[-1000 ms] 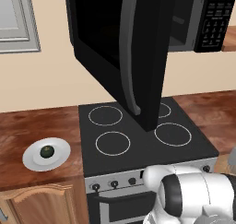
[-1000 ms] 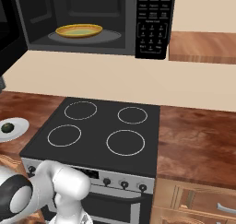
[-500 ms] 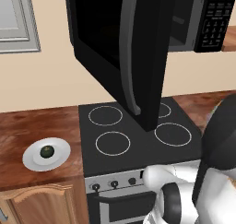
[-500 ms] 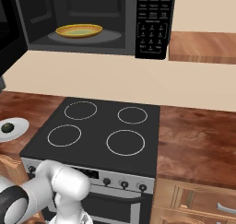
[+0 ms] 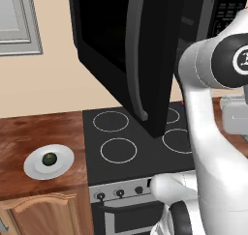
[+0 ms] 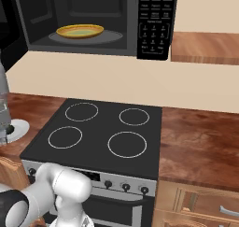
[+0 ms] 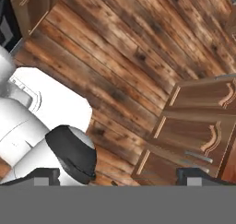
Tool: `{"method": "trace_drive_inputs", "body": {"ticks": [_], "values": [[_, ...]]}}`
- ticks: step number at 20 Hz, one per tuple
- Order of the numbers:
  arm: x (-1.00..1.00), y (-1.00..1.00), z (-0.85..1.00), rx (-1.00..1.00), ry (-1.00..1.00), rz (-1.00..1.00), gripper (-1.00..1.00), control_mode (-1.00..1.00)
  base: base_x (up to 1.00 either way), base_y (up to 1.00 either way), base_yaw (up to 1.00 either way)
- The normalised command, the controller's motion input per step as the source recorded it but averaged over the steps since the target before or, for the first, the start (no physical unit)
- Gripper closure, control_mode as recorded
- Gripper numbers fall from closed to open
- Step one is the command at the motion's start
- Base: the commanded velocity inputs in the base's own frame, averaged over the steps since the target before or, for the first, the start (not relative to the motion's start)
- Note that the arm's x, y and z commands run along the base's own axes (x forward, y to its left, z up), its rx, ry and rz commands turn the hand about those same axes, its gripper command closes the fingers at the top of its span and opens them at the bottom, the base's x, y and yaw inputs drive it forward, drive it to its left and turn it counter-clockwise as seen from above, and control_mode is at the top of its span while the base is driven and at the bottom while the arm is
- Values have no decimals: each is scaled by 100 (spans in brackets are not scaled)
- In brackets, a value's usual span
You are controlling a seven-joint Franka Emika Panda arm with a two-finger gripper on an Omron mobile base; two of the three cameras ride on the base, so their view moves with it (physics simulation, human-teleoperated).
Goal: Pick the squash from the counter and place it in the microwave. Then turn on the microwave.
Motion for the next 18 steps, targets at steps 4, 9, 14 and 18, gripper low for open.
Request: {"method": "trace_drive_inputs", "body": {"ticks": [4, 9, 14, 18], "values": [[35, -16, -13, 31, 54, 27, -100, -100, 0, 0, 0], [38, -3, -1, 42, 47, 40, -100, -100, 0, 0, 0], [26, 0, -14, 48, 28, 52, -100, -100, 0, 0, 0], [8, 1, -32, 44, 4, 56, -100, -100, 0, 0, 0]]}}
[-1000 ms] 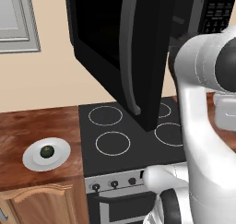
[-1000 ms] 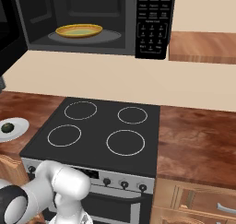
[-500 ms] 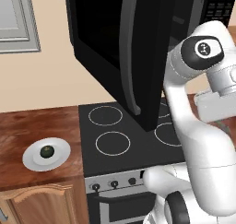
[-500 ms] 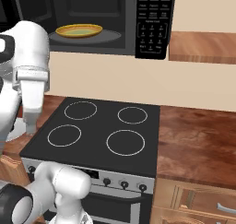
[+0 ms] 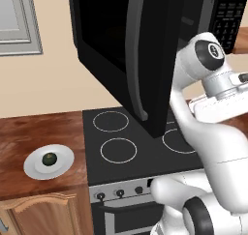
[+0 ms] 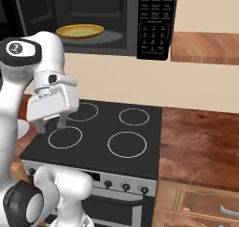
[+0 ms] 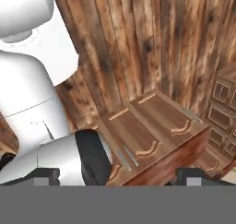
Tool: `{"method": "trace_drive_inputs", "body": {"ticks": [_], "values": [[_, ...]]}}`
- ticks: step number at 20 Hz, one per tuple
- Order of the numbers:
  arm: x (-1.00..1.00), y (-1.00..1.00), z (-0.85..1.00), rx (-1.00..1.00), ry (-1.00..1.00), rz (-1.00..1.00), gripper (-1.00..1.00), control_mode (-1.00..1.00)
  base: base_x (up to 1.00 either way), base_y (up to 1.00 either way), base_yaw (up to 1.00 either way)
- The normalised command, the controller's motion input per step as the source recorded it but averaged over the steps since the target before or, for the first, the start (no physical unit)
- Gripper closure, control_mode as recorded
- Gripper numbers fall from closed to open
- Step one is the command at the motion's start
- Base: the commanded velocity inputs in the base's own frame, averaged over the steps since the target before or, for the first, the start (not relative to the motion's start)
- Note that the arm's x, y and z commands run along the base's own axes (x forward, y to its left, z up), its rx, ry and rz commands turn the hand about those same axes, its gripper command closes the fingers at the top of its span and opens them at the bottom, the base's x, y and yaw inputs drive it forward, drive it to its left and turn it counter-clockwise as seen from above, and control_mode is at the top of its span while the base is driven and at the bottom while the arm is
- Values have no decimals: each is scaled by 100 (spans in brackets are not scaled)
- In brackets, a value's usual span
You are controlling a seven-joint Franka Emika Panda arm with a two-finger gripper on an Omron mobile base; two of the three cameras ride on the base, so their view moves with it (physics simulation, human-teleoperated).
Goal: Pick the squash from the counter and place it in the microwave. Then turn on the microwave.
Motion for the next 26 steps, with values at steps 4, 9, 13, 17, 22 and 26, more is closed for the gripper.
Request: {"method": "trace_drive_inputs", "body": {"ticks": [4, 9, 13, 17, 22, 26], "values": [[2, 1, -35, 43, -1, 54, -100, -100, 0, 0, 0], [39, 0, -23, 46, -3, 51, -100, -100, 0, 0, 0], [61, 0, -22, 48, -3, 51, -100, -100, 0, 0, 0], [52, 1, -31, 43, -10, 48, -100, -100, 0, 0, 0], [20, 11, -39, 37, -20, 40, -100, -100, 0, 0, 0], [2, 26, -32, 35, -22, 36, -100, -100, 0, 0, 0]]}}
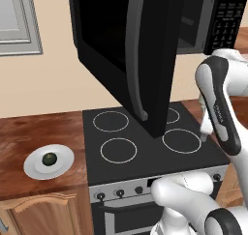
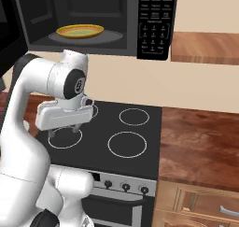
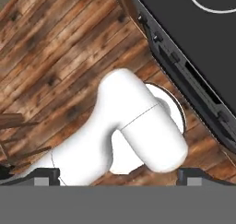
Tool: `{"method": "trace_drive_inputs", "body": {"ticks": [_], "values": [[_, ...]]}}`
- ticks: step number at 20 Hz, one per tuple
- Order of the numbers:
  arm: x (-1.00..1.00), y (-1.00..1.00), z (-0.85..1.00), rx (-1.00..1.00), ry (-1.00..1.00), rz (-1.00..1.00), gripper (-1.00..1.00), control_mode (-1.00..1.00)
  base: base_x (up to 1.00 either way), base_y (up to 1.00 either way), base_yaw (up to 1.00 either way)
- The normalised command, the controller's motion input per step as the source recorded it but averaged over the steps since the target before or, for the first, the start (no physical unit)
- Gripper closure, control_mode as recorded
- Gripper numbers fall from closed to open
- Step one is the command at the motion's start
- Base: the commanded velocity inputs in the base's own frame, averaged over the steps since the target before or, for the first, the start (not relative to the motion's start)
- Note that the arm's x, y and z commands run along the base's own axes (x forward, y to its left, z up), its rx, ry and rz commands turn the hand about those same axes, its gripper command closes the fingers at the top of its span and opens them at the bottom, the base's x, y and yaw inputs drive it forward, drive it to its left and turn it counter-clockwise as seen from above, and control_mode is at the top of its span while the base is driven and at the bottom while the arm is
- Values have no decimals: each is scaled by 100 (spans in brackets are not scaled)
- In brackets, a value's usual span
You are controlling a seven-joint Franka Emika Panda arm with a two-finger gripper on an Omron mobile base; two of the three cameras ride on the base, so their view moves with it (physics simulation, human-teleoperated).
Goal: Pick the squash from the counter and place it in the microwave. Then turn on the microwave.
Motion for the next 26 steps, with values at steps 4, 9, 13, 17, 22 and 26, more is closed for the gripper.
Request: {"method": "trace_drive_inputs", "body": {"ticks": [4, 9, 13, 17, 22, 26], "values": [[3, 25, -9, 27, -20, 31, -100, -100, 0, 0, 0], [32, 14, 0, 19, -6, 32, -100, -100, 0, 0, 0], [19, 29, -6, 25, -5, 24, -100, -100, 0, 0, 0], [16, 39, -10, 26, -8, 11, -100, -100, 0, 0, 0], [11, 40, -1, 30, -11, 2, -100, -100, 0, 0, 0], [2, 36, 12, 32, -6, 0, -100, -100, 0, 0, 0]]}}
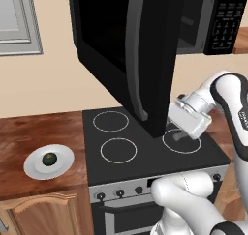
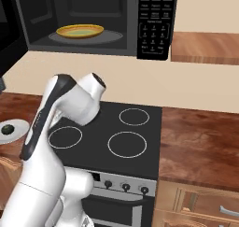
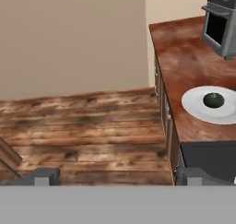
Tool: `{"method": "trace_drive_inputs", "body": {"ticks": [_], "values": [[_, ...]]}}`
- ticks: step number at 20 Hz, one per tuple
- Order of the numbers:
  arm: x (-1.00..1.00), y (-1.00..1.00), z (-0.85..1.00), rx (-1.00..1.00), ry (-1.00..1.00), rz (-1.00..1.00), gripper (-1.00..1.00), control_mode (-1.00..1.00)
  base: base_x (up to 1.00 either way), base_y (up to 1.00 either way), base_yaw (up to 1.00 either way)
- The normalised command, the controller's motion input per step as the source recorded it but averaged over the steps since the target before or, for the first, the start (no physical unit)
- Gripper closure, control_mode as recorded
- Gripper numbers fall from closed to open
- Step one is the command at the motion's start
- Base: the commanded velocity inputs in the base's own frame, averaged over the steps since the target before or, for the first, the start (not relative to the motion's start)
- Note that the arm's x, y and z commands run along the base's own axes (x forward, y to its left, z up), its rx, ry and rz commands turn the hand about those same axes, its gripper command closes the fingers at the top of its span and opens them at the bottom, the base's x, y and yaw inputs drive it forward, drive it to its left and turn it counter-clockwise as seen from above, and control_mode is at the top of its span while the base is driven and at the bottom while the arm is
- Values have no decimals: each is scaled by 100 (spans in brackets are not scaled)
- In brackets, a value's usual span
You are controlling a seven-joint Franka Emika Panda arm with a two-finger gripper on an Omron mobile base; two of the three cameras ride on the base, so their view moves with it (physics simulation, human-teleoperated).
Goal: Pick the squash from the counter and place it in the microwave. Then turn on the microwave.
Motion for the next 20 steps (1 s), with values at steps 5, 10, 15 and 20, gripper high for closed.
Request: {"method": "trace_drive_inputs", "body": {"ticks": [5, 10, 15, 20], "values": [[0, 37, 50, 26, 0, 0, -100, -100, 0, 0, 0], [2, 31, 79, 19, 3, 1, -100, -100, 0, 0, 0], [9, 31, 56, 18, 13, 4, -100, -100, 0, 0, 0], [7, 29, 46, 18, 10, 4, -100, -100, 0, 0, 0]]}}
